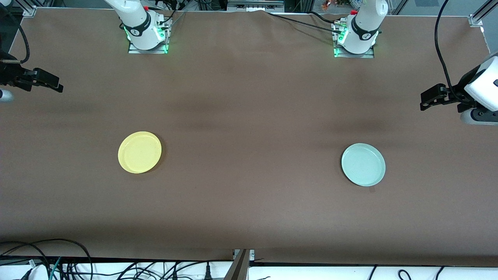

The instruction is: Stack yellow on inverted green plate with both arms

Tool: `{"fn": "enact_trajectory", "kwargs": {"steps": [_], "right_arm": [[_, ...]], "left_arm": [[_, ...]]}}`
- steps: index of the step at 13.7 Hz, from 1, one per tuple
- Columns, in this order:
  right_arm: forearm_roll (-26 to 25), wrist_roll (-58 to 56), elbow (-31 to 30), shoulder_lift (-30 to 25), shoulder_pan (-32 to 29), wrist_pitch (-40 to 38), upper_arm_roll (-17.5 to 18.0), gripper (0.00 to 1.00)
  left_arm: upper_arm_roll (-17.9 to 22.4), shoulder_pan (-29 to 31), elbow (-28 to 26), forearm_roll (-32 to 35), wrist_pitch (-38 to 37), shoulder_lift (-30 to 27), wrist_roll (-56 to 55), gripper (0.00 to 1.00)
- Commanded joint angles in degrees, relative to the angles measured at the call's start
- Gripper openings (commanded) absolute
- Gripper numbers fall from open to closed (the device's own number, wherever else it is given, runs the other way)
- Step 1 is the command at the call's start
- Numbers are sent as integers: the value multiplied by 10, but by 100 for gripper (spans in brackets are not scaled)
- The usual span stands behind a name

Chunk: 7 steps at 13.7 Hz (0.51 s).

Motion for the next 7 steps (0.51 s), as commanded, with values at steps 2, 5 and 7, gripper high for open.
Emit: {"fn": "enact_trajectory", "kwargs": {"steps": [2, 5, 7], "right_arm": [[6, 4, -1, -6, -4, -4, 4, 100], [5, 4, -1, -6, -4, -4, 3, 100], [5, 4, -1, -6, -4, -2, 3, 100]], "left_arm": [[-1, 1, -21, -9, 33, -14, 17, 100], [-1, 1, -19, -9, 37, -8, 16, 100], [-1, -3, -20, -1, 48, -4, 9, 100]]}}
